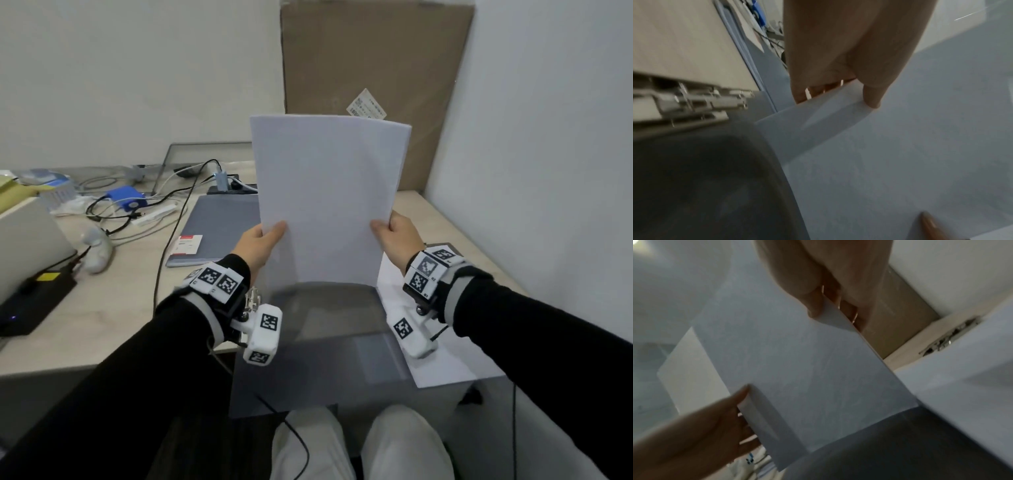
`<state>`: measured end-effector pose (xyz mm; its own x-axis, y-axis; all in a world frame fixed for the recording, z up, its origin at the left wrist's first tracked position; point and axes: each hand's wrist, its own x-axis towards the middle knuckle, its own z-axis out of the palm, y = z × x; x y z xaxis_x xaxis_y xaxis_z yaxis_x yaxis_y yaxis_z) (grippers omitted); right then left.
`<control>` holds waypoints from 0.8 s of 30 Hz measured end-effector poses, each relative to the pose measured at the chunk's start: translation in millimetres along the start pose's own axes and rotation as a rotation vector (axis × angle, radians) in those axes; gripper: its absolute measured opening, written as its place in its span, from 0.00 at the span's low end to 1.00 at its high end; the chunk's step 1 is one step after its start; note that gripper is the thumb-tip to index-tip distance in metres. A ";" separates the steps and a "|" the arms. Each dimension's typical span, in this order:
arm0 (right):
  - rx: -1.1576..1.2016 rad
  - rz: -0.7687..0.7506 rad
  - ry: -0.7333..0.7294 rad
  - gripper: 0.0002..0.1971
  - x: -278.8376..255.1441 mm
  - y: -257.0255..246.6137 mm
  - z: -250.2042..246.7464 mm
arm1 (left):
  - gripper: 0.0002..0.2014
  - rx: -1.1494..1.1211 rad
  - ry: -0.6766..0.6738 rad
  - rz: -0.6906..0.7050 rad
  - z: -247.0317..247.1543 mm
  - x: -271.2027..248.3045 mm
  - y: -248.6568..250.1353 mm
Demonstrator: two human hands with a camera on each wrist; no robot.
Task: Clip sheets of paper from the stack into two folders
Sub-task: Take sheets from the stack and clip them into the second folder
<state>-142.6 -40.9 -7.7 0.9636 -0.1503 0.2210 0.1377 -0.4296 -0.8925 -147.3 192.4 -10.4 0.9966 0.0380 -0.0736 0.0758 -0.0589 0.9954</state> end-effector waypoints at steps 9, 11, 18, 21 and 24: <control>0.252 0.254 -0.011 0.16 -8.0 3.1 -1.4 | 0.19 0.304 0.096 -0.179 -66.1 -28.6 -22.0; 0.209 0.341 -0.102 0.16 -11.9 9.8 -0.3 | 0.19 0.301 0.057 -0.235 -66.0 -39.0 -31.3; -0.101 0.464 -0.362 0.20 -23.4 44.8 -5.9 | 0.10 0.172 0.041 -0.320 -49.1 -53.6 -48.4; -0.180 0.519 -0.439 0.21 -26.0 57.0 -11.8 | 0.07 0.143 0.038 -0.339 -45.0 -55.4 -49.6; -0.215 0.560 -0.477 0.16 -23.3 67.4 -8.4 | 0.12 0.135 0.040 -0.338 -47.6 -57.0 -50.9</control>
<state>-157.7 -73.8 -69.7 0.8779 -0.0165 -0.4786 -0.4005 -0.5734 -0.7147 -209.6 240.7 -53.9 0.9128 0.1165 -0.3915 0.4066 -0.1679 0.8980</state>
